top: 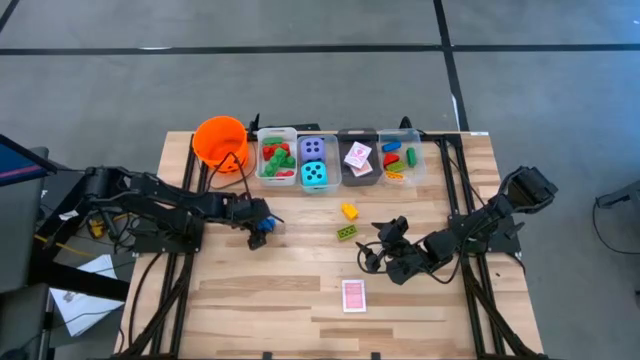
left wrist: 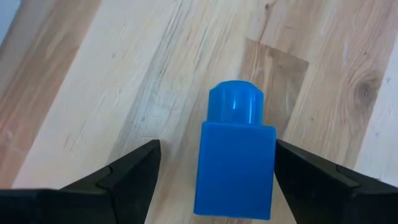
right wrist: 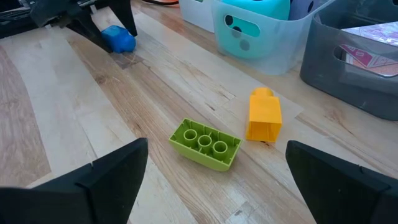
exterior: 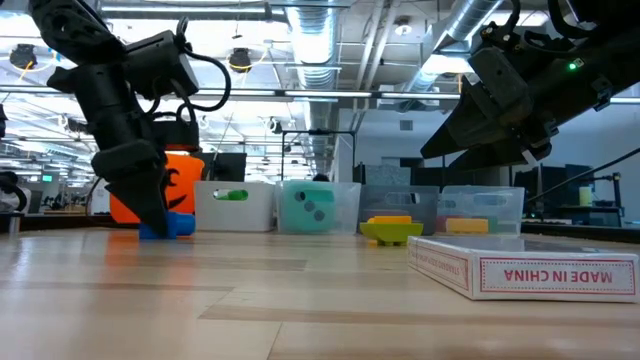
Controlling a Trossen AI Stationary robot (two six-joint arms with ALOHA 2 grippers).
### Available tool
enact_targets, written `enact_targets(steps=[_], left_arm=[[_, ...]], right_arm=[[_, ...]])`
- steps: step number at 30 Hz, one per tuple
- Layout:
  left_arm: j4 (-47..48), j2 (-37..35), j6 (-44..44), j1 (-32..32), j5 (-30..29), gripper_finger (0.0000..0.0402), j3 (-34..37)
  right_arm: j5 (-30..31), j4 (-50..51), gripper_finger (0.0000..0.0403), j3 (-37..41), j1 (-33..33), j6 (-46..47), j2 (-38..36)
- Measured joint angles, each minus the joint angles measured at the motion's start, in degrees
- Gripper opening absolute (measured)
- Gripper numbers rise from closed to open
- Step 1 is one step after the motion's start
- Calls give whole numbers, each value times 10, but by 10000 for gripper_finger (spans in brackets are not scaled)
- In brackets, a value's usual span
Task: Pick & Place Toys
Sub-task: Put the big blue game piece into the white bin, then put the small light green game piece into the right transparent bin
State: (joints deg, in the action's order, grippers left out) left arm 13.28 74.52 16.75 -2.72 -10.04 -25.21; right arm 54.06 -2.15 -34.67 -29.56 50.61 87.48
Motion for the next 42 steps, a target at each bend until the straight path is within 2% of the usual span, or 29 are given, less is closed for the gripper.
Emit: enact_targets(steps=[3,6,12,16,19,21,27,30,32,34,37,42], left_arm=[[0,0,-5,0,0,289,0],[1,0,-21,0,0,263,0],[-2,0,-62,0,0,175,-1],[-40,0,-91,0,0,126,-1],[-97,0,-115,0,-1,126,-1],[-152,0,-138,0,-22,126,-1],[-341,-1,-229,-11,-186,126,-2],[-386,-1,-260,-42,-244,127,-2],[-387,-1,-269,-74,-261,128,-2],[-373,-1,-268,-111,-259,128,-2],[-341,-1,-246,-164,-223,135,-2],[-347,-1,-236,-215,-146,192,-2]], right_arm=[[0,0,374,0,0,0,0],[0,0,374,0,0,0,0],[0,0,374,0,0,0,0],[0,0,374,0,0,0,0],[0,0,374,0,0,0,0],[0,0,374,0,0,1,0],[0,0,374,0,0,4,0],[0,0,374,0,0,4,0],[0,0,374,0,0,4,0],[0,0,374,0,0,4,0],[0,0,374,0,0,4,0],[0,0,374,0,0,4,0]])
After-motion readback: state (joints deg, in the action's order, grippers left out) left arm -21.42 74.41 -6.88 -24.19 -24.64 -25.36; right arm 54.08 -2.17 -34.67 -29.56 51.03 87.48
